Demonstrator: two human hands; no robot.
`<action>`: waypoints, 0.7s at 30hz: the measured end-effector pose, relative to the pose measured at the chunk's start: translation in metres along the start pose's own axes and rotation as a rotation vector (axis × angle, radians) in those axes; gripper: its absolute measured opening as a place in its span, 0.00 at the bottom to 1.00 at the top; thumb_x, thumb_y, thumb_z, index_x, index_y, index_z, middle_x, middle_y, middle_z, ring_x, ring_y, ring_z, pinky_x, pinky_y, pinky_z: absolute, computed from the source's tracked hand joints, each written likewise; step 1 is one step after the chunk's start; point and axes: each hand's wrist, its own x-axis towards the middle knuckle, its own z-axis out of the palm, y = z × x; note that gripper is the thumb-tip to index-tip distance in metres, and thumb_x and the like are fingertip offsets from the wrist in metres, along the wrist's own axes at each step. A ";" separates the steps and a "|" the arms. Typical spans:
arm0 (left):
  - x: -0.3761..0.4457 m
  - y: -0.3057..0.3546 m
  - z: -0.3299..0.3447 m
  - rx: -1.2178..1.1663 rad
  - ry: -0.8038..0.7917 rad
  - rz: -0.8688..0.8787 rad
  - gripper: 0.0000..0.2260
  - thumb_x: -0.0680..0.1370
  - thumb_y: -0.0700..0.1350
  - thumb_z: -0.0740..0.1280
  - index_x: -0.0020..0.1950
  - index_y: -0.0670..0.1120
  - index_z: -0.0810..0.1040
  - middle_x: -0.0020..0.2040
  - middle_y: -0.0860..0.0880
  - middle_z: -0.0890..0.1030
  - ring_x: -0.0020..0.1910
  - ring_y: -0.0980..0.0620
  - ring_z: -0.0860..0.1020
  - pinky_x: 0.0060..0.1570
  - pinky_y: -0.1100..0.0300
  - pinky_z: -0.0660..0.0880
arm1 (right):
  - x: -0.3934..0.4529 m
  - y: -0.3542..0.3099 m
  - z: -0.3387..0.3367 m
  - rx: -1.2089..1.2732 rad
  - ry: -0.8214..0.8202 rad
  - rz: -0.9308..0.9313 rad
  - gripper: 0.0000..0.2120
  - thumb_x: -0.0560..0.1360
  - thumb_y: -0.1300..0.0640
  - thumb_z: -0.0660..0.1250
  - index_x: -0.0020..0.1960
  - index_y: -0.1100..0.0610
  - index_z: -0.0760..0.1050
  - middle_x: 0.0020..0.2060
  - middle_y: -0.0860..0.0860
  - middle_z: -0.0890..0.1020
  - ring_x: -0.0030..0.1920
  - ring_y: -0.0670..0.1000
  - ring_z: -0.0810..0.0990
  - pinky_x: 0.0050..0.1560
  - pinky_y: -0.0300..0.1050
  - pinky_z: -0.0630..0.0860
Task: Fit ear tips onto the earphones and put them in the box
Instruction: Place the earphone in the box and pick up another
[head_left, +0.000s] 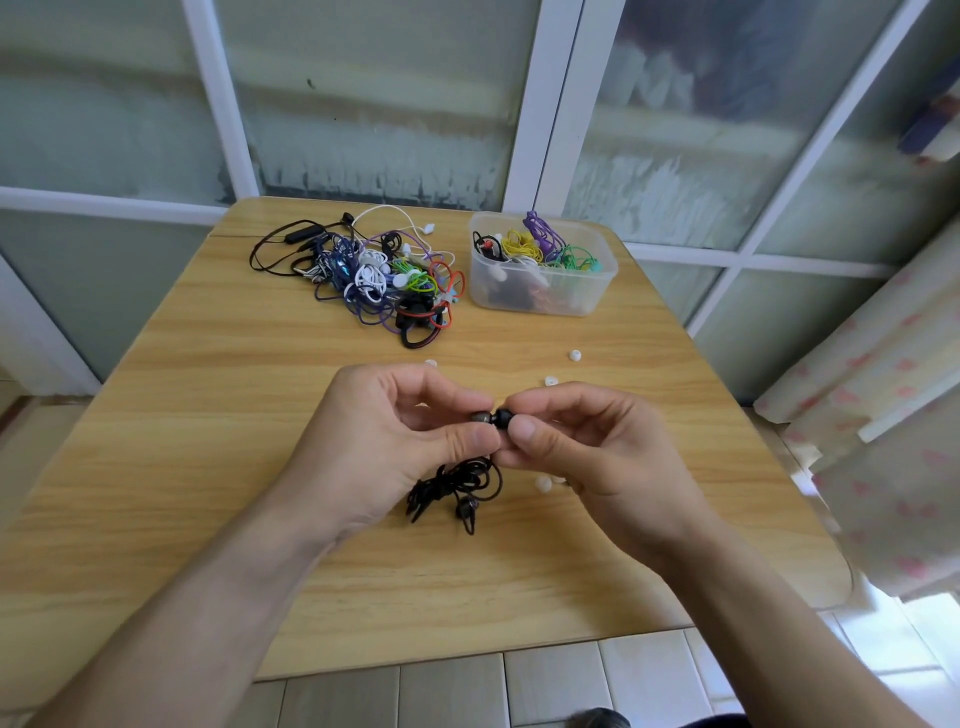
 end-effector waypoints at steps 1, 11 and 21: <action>0.000 0.000 0.000 -0.007 -0.005 -0.004 0.13 0.58 0.42 0.76 0.41 0.43 0.83 0.38 0.45 0.86 0.39 0.50 0.85 0.41 0.65 0.80 | 0.000 0.000 0.000 0.019 -0.009 0.011 0.07 0.66 0.65 0.72 0.43 0.60 0.84 0.39 0.62 0.85 0.38 0.55 0.86 0.42 0.40 0.81; -0.002 0.000 0.001 -0.018 -0.077 -0.067 0.11 0.58 0.38 0.74 0.39 0.40 0.81 0.34 0.44 0.85 0.33 0.52 0.83 0.35 0.67 0.77 | 0.001 0.004 -0.002 0.015 -0.095 0.064 0.08 0.64 0.61 0.74 0.42 0.60 0.85 0.39 0.61 0.85 0.36 0.54 0.85 0.40 0.41 0.81; -0.003 -0.003 -0.001 -0.013 -0.104 -0.062 0.06 0.56 0.41 0.76 0.31 0.48 0.83 0.36 0.44 0.85 0.34 0.52 0.84 0.36 0.65 0.79 | 0.000 0.007 0.001 0.104 -0.135 0.148 0.07 0.60 0.59 0.74 0.39 0.57 0.85 0.34 0.59 0.84 0.33 0.52 0.84 0.37 0.40 0.81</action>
